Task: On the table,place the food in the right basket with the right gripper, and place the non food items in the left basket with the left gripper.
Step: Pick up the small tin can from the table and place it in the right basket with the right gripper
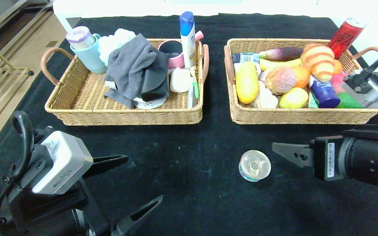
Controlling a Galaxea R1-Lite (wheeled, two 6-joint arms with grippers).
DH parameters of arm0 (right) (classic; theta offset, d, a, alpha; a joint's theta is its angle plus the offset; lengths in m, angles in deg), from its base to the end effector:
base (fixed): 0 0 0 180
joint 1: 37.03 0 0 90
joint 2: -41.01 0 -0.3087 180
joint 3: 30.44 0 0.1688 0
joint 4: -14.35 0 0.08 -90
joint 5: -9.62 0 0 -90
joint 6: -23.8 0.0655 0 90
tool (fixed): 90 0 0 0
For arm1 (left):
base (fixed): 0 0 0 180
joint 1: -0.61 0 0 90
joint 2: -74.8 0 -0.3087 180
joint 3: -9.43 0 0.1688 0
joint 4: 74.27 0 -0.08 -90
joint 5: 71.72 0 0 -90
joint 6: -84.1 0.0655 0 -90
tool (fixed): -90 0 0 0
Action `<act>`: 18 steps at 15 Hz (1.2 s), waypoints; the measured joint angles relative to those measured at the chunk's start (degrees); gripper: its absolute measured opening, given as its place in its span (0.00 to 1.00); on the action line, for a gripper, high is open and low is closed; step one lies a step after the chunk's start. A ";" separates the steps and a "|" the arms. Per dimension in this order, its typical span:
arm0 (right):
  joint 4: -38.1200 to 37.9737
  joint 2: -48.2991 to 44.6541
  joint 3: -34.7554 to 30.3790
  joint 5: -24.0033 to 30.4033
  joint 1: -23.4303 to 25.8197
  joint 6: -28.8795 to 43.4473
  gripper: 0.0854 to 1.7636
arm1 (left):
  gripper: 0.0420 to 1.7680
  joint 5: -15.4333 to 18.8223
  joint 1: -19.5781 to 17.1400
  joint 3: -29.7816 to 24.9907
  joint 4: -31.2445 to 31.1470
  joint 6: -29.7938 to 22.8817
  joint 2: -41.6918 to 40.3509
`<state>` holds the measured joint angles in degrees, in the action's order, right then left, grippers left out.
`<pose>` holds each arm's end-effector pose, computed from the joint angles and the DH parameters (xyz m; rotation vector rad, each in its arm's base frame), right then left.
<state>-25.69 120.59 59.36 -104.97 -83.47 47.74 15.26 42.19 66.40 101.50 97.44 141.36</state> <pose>0.1792 0.1489 0.2642 0.1025 0.4924 0.2752 0.1406 -0.1201 0.2204 0.3163 0.1487 -0.6943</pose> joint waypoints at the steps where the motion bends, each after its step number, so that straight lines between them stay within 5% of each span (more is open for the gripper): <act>1: -1.27 1.90 1.78 -2.08 -1.54 2.55 0.97 | 0.97 0.00 0.00 0.00 0.09 0.11 -0.09; 6: -2.12 11.00 6.25 -11.72 -5.90 8.85 0.97 | 0.97 -0.02 0.09 0.00 0.04 0.20 -0.46; 18: -2.93 20.03 8.51 -12.07 -5.03 12.21 0.97 | 0.97 0.00 0.17 -0.20 0.00 0.55 -0.63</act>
<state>-28.62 140.62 67.87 -117.04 -88.51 59.95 15.26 42.36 66.20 101.50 97.99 140.73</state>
